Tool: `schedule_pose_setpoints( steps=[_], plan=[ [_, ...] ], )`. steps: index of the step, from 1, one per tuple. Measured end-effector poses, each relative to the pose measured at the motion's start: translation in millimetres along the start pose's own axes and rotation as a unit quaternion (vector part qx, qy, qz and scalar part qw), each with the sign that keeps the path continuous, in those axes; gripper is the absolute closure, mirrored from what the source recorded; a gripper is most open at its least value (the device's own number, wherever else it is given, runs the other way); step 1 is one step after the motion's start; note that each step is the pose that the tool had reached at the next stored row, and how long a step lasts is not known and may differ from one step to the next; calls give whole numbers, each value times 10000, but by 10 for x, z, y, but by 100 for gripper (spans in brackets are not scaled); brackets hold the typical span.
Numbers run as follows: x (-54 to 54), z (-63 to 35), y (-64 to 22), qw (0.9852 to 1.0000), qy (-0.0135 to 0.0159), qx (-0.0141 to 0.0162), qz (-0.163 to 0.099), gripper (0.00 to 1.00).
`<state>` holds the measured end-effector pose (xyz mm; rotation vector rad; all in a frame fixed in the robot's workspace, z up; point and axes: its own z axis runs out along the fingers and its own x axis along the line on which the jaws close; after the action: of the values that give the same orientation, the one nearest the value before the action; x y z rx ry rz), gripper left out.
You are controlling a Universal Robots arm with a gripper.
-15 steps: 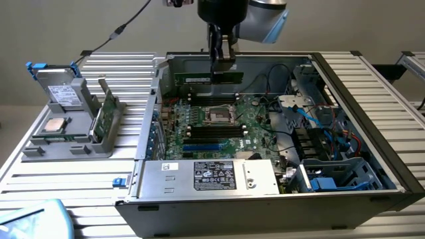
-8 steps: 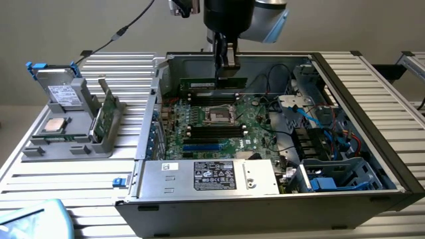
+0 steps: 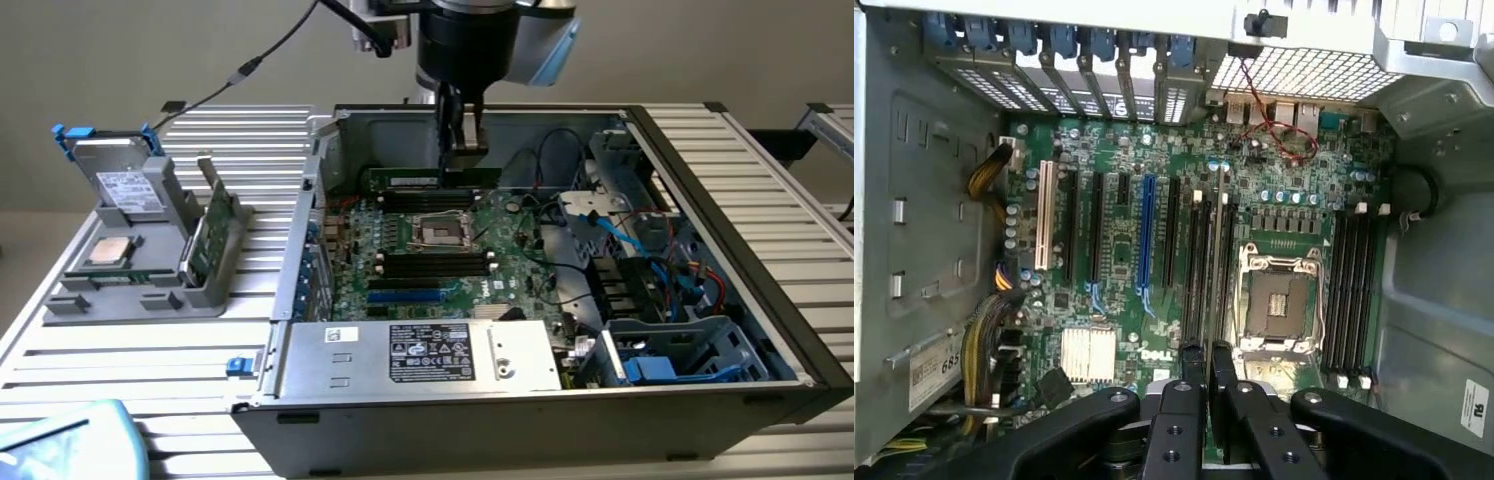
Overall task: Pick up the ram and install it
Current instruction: 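Insert the ram into the slot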
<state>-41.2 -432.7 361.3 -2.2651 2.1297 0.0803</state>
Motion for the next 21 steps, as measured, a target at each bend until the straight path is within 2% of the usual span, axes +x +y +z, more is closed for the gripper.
schedule_pose_setpoints(
  steps=[21],
  plan=[
    [25, 381, -51, 10000, -1, 4, 74, 86]
  ],
)
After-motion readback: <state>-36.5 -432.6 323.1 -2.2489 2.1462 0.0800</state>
